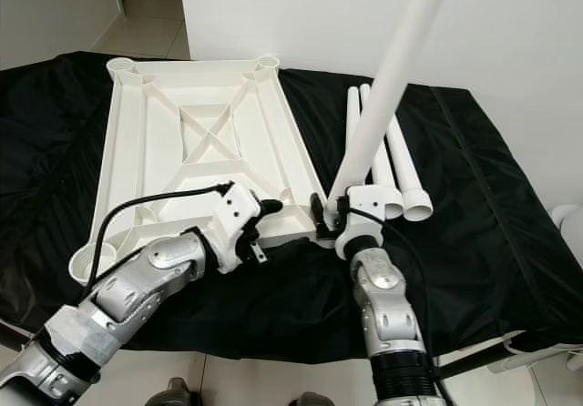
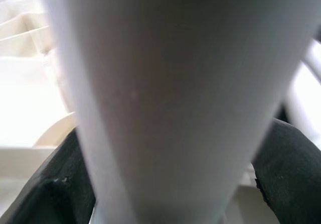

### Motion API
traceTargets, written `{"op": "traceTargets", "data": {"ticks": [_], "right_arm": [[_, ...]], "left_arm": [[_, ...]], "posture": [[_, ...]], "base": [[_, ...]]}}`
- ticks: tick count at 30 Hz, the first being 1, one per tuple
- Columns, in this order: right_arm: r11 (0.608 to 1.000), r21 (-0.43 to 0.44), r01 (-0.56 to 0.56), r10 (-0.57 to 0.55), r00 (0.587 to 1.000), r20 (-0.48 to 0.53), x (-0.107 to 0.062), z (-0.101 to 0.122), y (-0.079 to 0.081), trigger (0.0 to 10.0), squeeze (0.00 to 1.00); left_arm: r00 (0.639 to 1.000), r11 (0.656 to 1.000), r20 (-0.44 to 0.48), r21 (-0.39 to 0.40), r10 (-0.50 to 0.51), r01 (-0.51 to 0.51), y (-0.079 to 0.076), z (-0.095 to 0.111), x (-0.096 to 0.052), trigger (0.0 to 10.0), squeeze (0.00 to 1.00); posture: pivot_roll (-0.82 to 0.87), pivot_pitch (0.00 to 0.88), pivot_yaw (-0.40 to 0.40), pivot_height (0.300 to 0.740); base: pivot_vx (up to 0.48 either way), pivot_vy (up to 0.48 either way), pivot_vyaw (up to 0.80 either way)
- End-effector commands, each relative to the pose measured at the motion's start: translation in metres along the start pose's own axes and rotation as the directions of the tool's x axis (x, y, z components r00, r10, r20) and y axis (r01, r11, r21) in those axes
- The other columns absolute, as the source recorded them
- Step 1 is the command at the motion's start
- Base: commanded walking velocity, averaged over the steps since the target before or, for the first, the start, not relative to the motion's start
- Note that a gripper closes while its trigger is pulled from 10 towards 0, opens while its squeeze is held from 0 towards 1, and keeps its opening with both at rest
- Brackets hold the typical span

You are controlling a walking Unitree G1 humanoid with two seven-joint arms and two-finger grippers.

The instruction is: Building children table

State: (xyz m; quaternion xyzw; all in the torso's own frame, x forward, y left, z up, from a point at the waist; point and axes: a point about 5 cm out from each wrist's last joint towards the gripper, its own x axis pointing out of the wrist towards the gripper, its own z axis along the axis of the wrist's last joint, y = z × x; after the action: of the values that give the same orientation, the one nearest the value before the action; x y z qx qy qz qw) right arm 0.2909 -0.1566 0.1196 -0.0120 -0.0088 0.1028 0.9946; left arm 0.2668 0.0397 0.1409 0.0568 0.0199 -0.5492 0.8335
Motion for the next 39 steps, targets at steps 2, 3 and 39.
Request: {"op": "traceTargets", "data": {"ticks": [2, 3, 39], "right_arm": [[0.996, -0.03, -0.087, 0.087, 0.996, 0.02, 0.001, 0.003, -0.004, 10.0, 0.0], [0.993, -0.042, -0.11, 0.111, 0.994, 0.023, 0.003, 0.004, -0.005, 10.0, 0.0], [0.987, -0.004, -0.16, 0.16, 0.987, -0.023, 0.01, -0.009, 0.005, 10.0, 0.0]], "left_arm": [[0.99, 0.99, -0.006, 0.009, -0.144, 0.144, -0.005, 0.002, -0.001, 10.0, 0.0], [0.99, 0.989, -0.006, 0.009, -0.144, 0.144, -0.005, 0.002, 0.0, 10.0, 0.0], [0.994, 0.994, 0.01, 0.026, -0.106, 0.106, -0.003, 0.004, 0.001, 10.0, 0.0]], "posture": [[0.01, 0.0, -0.045, 0.74], [0.01, 0.0, -0.045, 0.74], [0.03, 0.0, -0.061, 0.74]], "base": [[0.0, 0.0, 0.0], [0.0, 0.0, 0.0], [0.0, 0.0, 0.0]]}}
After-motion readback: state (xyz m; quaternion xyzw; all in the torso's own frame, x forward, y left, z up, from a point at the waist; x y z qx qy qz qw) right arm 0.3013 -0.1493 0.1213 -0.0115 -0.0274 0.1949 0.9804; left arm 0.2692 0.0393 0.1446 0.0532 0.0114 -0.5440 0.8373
